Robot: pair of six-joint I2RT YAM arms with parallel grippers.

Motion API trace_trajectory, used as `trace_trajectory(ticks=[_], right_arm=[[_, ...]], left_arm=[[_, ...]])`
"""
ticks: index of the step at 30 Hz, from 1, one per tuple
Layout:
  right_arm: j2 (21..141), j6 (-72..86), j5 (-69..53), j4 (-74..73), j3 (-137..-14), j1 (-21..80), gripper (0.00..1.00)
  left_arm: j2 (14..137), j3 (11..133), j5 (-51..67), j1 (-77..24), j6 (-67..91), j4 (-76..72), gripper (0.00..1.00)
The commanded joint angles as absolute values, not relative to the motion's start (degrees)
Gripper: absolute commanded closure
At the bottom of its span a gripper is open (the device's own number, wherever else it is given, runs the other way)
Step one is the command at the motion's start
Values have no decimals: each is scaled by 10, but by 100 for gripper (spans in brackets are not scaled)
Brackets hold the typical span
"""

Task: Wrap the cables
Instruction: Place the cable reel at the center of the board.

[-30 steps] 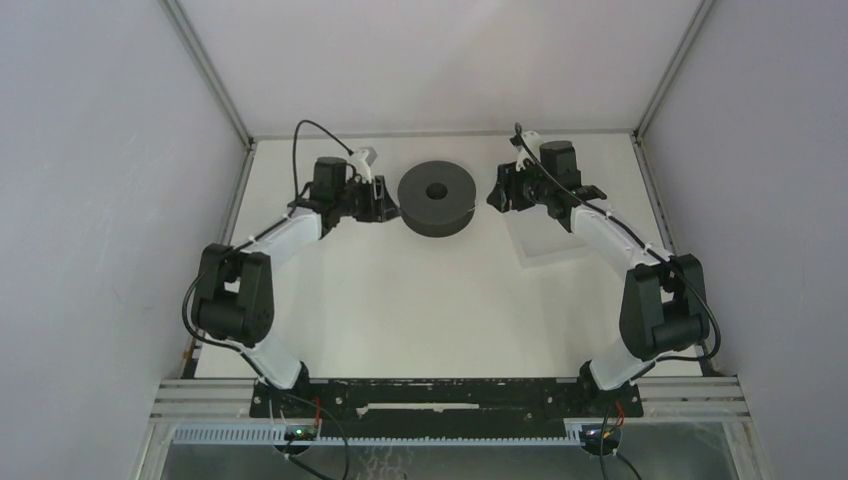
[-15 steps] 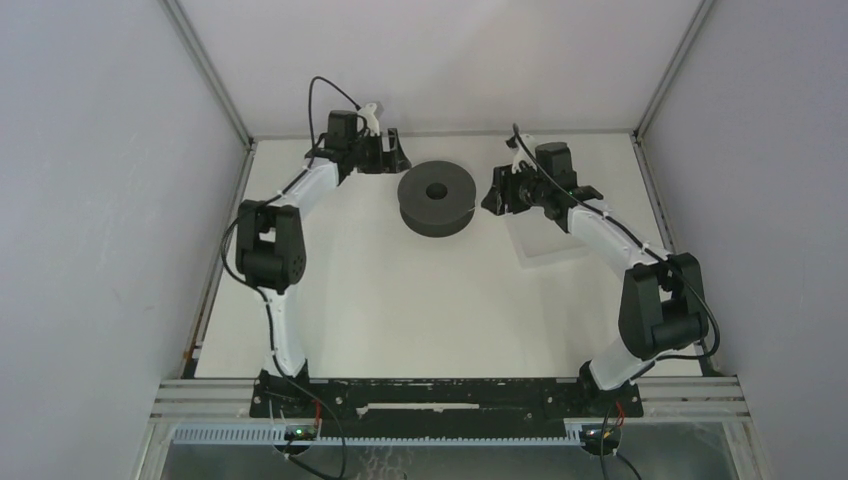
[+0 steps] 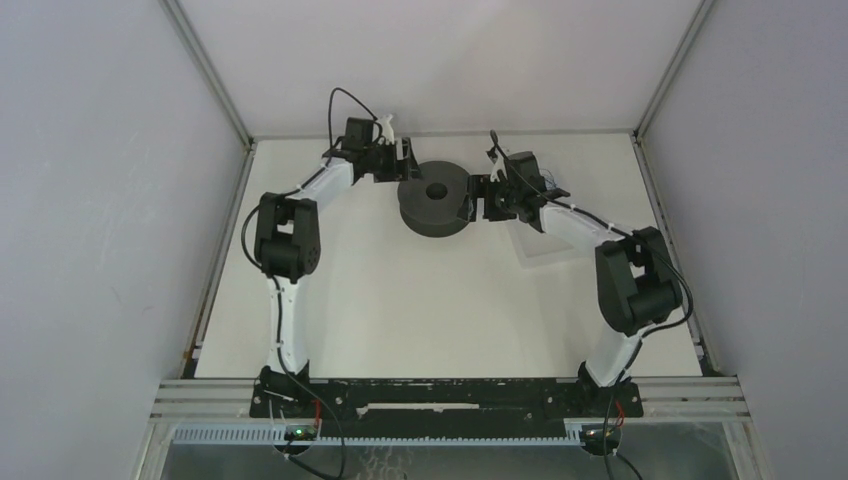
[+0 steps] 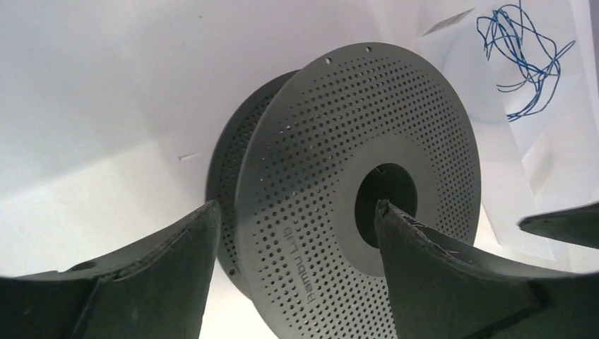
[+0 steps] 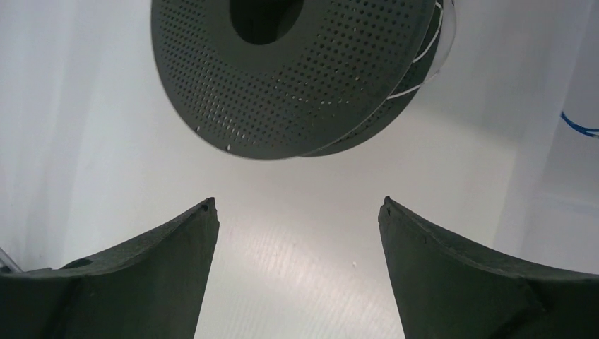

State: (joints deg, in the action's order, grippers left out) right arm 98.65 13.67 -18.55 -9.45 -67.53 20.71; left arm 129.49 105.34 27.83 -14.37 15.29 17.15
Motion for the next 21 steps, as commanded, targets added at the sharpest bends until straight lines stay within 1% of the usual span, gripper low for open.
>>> trace_trajectory(ticks=[1,3,9,16,21], right_arm=[[1031,203,-172,-71,-728,200,9],[1050,218,-174,-68,-738,196,9],[1099,250,-148,-62,-773,195,9],[1139,273,-122,-83,-806,193,9],[1170,283,-116,-98,-845,195,9]], left_arm=[[1280,1064,297,-153,170,146,19],[1279,1058,297,-156,172,143,23],[1257,1001,293,-160,180,111,30],[1221,943,286,-161,181,83,30],[1211,930,288,-164,180,79,31]])
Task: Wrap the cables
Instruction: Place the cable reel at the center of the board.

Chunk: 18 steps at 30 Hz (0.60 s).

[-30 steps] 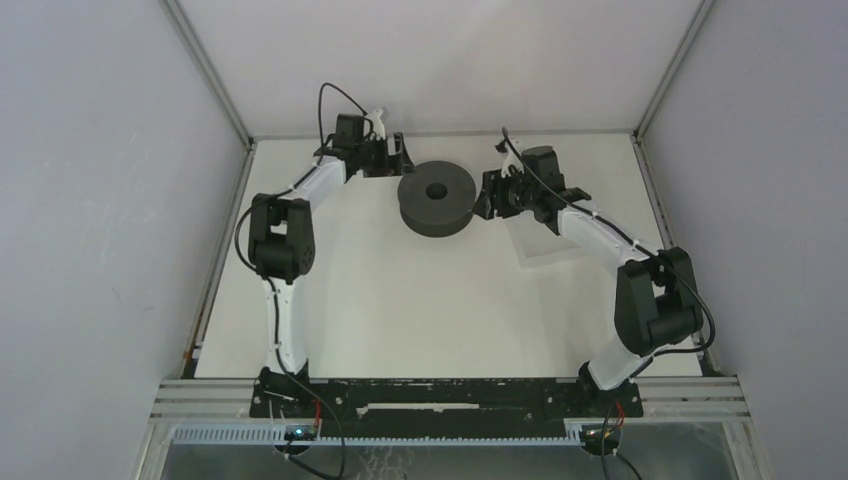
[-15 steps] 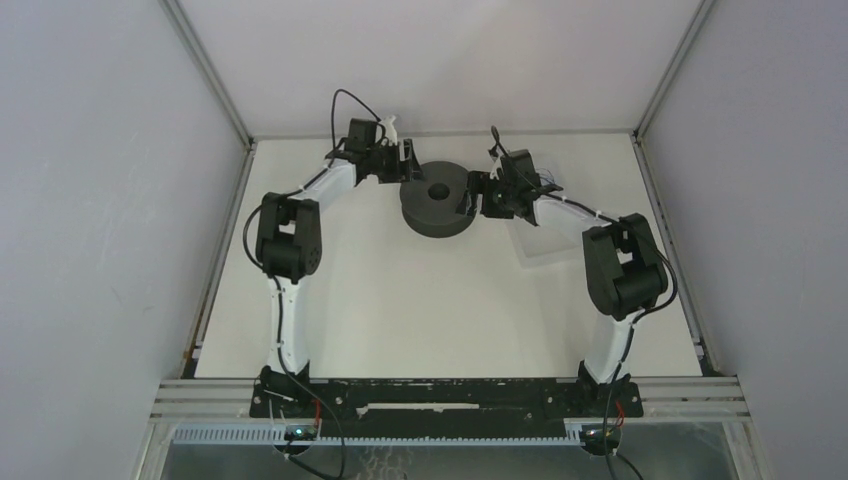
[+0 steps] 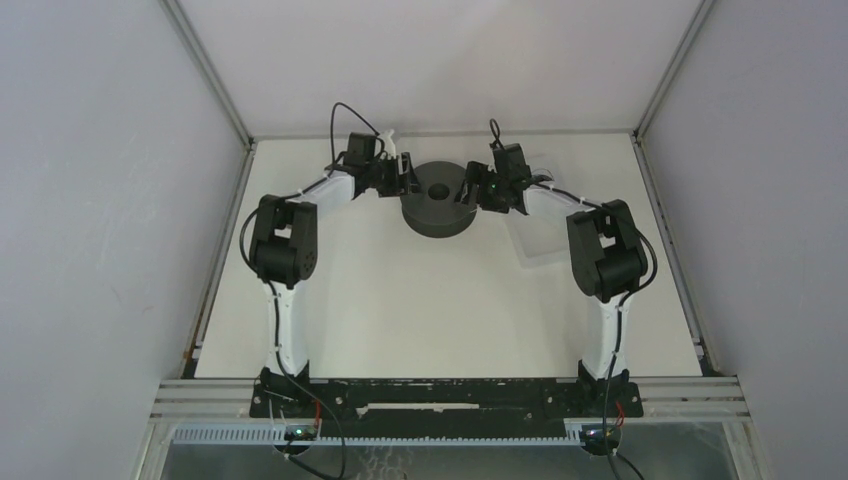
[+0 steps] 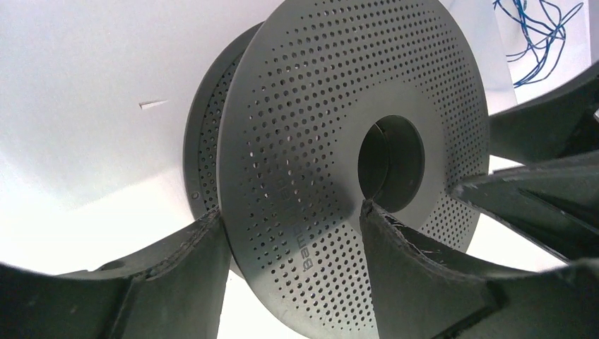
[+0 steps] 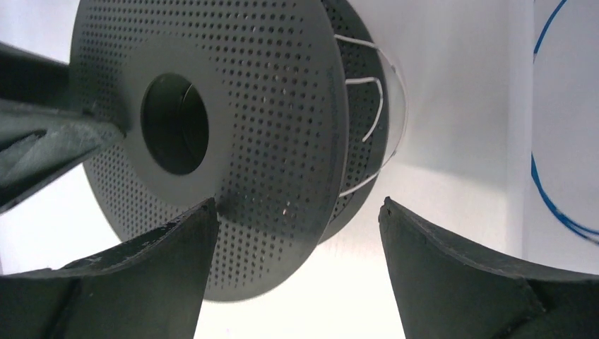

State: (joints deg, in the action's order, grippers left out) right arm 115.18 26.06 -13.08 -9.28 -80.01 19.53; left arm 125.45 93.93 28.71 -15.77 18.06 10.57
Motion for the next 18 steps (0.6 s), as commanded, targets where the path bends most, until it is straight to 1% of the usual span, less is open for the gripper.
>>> trace_trajectory(ticks=[1,9,13,18], right_arm=[[1176,287,-119,-101,-851,194,9],[1201,318,-144,-92,-854,195,9],[1205,347,-191,-37,-818,185,10],[1211,355,-226,-12,-808,181,11]], left_arm=[[1210,929,288,-165,179,78,31],[1204,914,284,-169,179,66,32],[1204,912,285,-169,181,66,31],[1190,888,287,-171,191,50,31]])
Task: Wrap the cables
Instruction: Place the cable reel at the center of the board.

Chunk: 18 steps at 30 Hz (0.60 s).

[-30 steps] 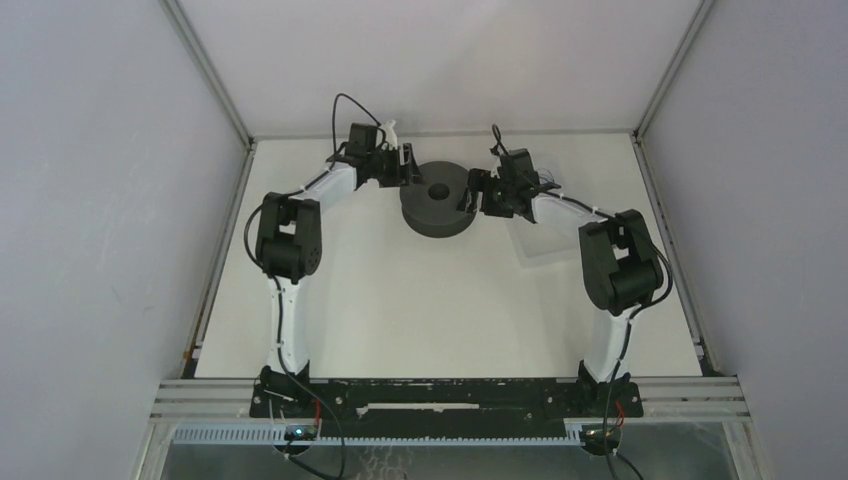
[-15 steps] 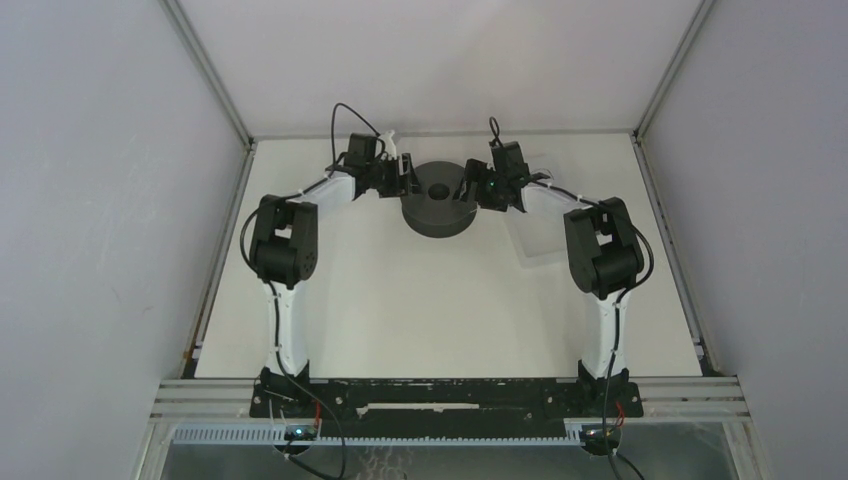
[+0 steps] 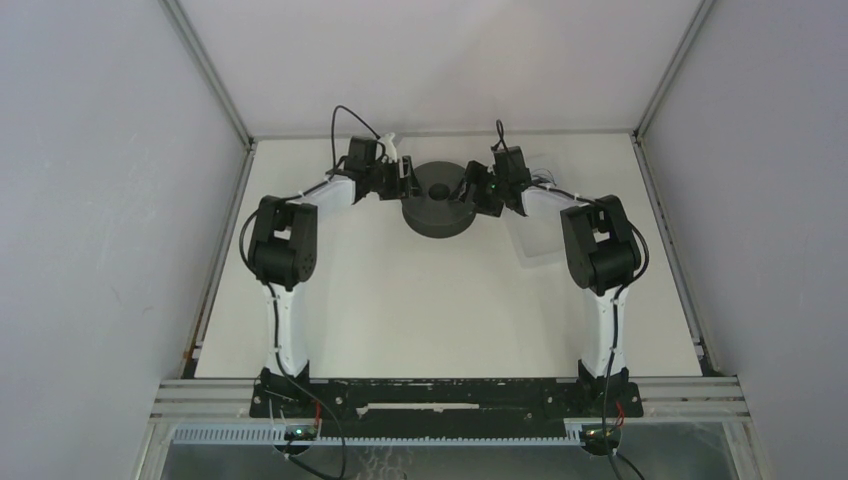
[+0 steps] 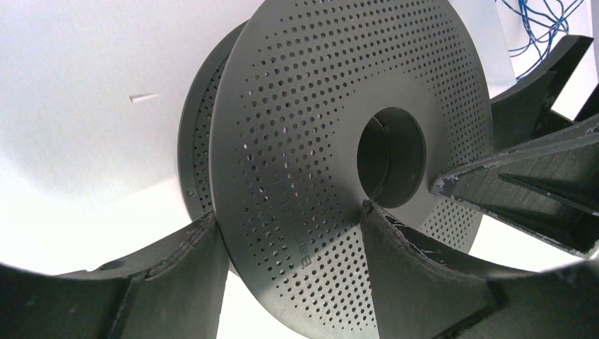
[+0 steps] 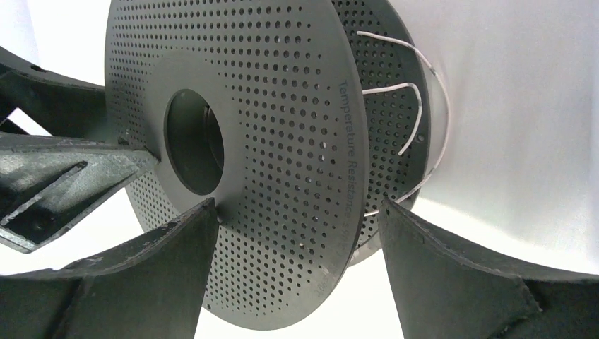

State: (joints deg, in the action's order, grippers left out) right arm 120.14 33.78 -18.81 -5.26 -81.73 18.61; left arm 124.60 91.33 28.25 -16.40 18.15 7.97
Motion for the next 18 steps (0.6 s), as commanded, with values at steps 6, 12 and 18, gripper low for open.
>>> trace_trajectory(ticks=[6,12,18], right_arm=[[1224,339,-265,7,-829,175,13],[1253,316,-331,-1,-874,172,18],[1225,251,-296,-45,-881,172,21]], left_arm=[[1167,853,295,-175,199,36,33],[1155,829,308,-182,205,26,36],[1126,784,306,-184,222,6,40]])
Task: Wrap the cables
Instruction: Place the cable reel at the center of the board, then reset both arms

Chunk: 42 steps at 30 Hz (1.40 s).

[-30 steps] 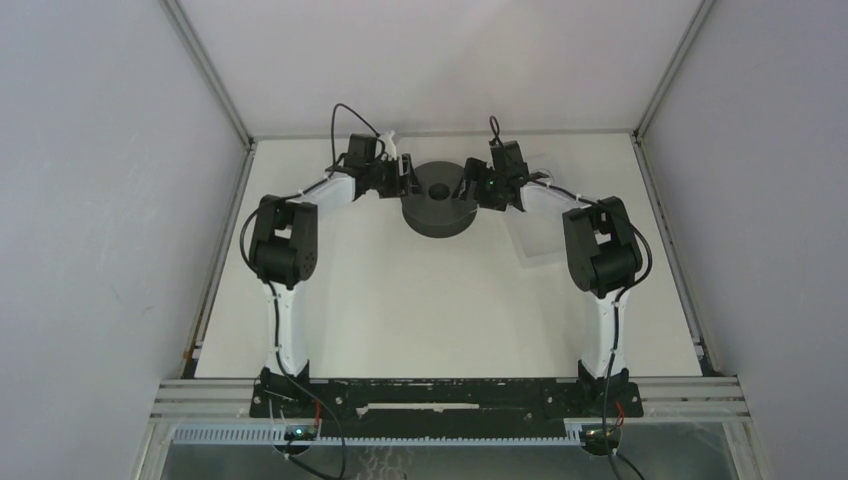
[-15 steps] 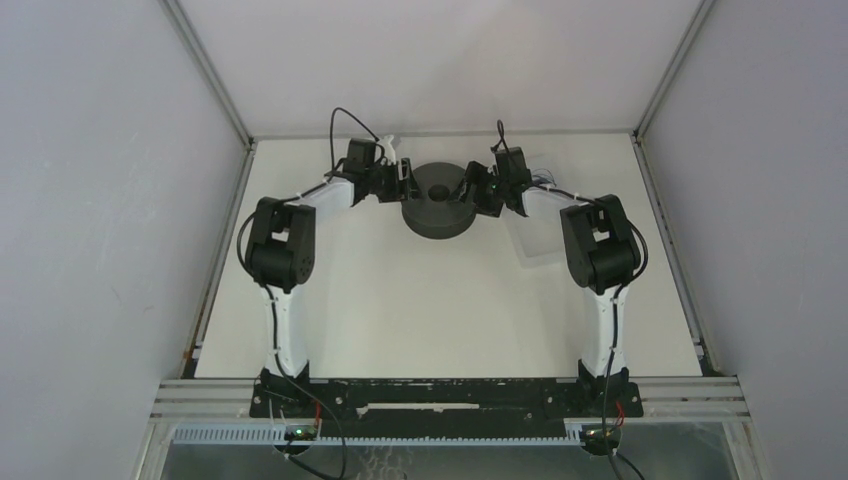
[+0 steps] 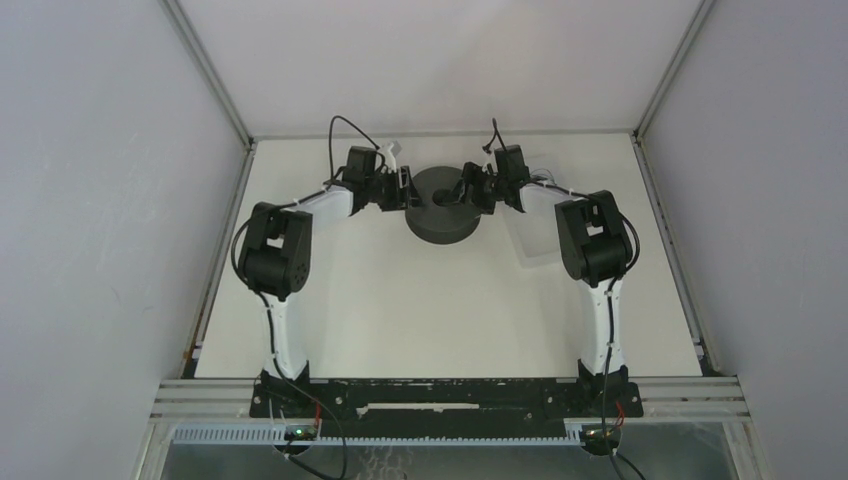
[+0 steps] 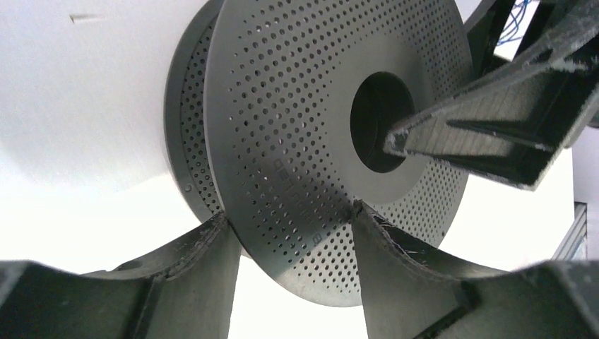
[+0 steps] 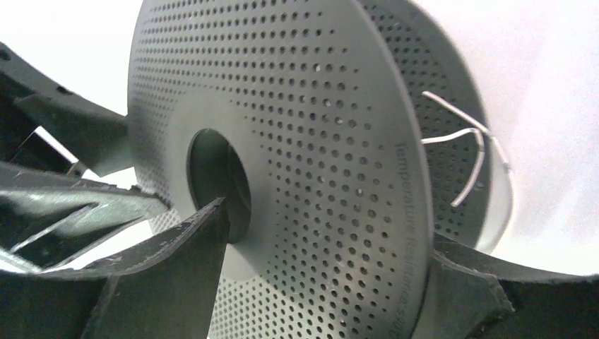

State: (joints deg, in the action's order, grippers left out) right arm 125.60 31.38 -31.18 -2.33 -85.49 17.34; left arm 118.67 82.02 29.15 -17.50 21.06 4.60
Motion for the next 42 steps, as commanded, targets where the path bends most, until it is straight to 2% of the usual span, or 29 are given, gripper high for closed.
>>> trace_trajectory(ticks=[1,13,22,35,42], right_arm=[[1217,238,-283,-59,-882,171,20],[1192,136,-179,-175,-923,175,16],[1200,46,-93,-209,-966,190,15],[1078,-47,13,-161,-893,194,12],[899,-86,18,-112,-790,173,9]], left_arm=[[1118,771,304,-185,225,-2,40],[1065,661,319,-217,232,-57,45],[1041,617,330,-260,171,-57,46],[914,537,251,-243,55,-8,28],[798,529,199,-165,18,6,23]])
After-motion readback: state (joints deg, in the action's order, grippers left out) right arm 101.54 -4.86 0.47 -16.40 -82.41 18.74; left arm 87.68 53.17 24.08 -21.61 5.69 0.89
